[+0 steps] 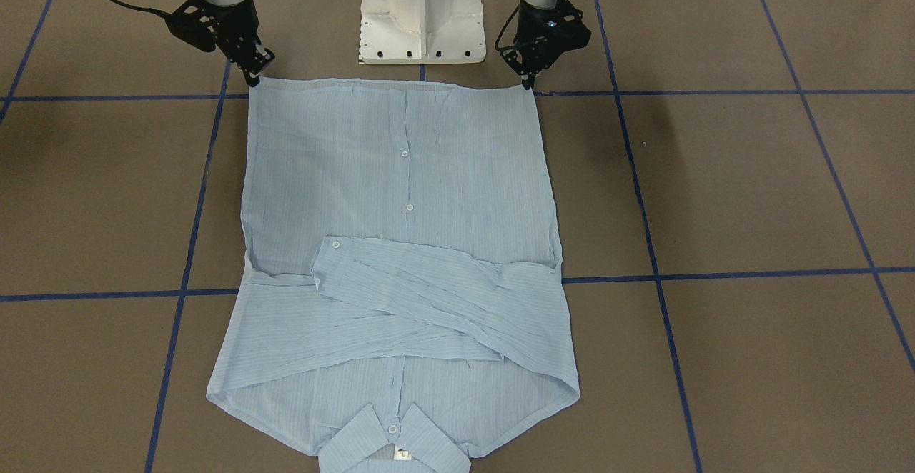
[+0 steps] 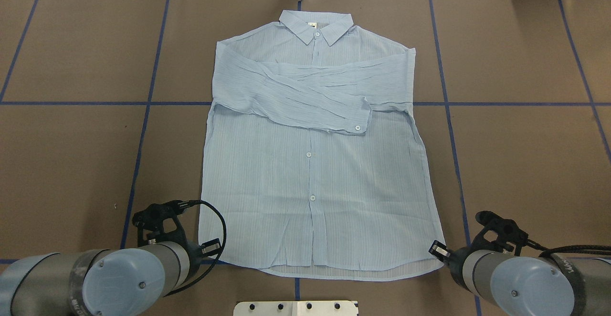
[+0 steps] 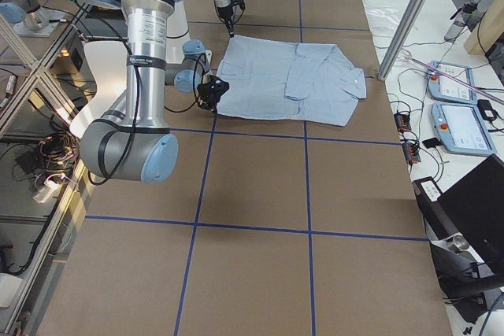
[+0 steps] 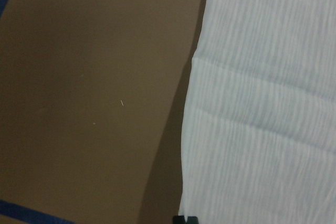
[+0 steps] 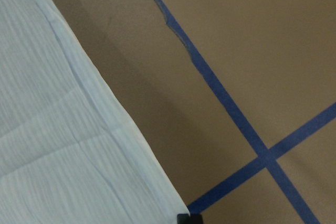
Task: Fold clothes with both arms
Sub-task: 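Move both grippers to the shirt hem corners nearest the robot, then grasp the hem with both grippers and fold it up toward the collar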
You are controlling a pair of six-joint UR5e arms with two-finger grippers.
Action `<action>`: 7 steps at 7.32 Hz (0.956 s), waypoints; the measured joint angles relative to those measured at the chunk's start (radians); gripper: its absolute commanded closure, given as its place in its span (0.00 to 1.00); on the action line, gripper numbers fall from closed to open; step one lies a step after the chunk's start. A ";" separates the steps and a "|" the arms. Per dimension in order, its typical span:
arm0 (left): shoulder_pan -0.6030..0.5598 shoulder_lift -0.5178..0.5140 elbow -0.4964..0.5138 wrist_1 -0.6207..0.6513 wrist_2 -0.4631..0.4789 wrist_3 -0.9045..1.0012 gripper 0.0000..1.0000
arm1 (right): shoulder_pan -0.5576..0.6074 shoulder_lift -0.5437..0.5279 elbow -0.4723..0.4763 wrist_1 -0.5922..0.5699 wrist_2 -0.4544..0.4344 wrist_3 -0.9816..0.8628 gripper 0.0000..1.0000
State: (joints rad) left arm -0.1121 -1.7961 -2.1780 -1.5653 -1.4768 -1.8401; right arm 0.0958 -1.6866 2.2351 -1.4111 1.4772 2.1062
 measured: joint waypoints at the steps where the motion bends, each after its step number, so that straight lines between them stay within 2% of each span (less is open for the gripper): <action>1: 0.032 0.007 -0.049 0.022 -0.004 -0.053 1.00 | -0.002 -0.002 0.007 0.001 0.000 0.000 1.00; 4: 0.079 0.016 -0.143 0.037 -0.021 -0.164 1.00 | -0.005 -0.024 0.054 0.001 0.011 0.000 1.00; 5: 0.057 0.016 -0.186 0.037 -0.053 -0.176 1.00 | 0.001 -0.032 0.082 -0.001 0.013 0.001 1.00; 7: -0.070 -0.010 -0.228 0.036 -0.123 -0.147 1.00 | 0.074 -0.038 0.135 -0.001 0.012 -0.002 1.00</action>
State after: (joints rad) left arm -0.1826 -1.8056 -2.4058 -1.5296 -1.6000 -1.9874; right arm 0.1701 -1.7246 2.3700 -1.4123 1.4897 2.1039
